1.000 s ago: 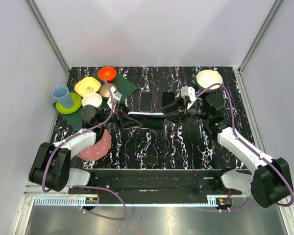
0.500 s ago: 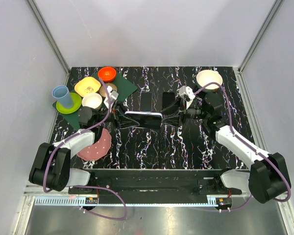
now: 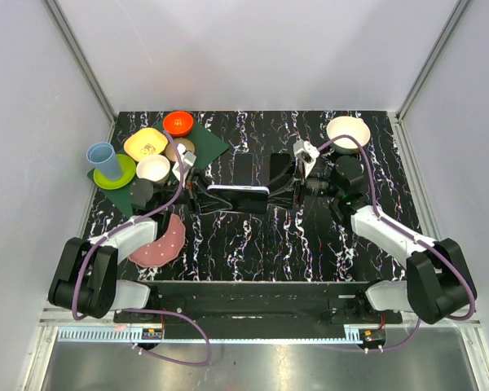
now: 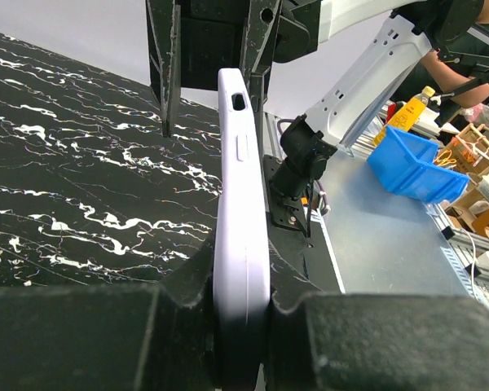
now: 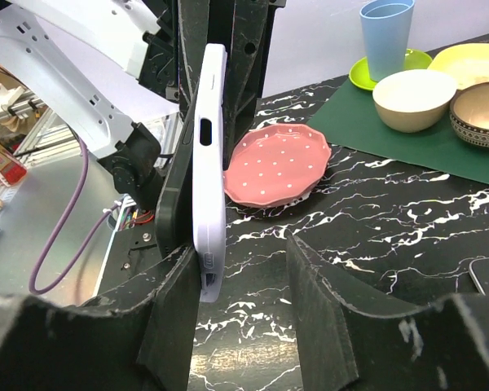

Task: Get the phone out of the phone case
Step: Remove the phone case from the phone.

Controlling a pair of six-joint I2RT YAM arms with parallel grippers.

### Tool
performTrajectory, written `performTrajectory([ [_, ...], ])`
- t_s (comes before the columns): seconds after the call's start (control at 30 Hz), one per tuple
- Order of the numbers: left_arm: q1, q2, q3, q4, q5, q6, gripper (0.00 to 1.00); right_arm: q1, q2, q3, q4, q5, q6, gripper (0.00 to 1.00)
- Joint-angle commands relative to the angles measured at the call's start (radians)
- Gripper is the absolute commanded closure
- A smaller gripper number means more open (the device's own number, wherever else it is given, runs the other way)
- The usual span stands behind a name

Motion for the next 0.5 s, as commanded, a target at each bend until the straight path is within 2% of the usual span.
performTrajectory([
  [0.0, 0.014, -0.014, 0.004, 0.243, -0.175, 0.012, 1.00, 0.054, 0.015, -0.003, 0.077, -0.069, 0.050, 0.48],
  [0.47, 0.067, 0.012, -0.008, 0.306, -0.236, -0.050, 1.00, 0.083, 0.038, -0.010, 0.057, -0.125, -0.004, 0.46],
])
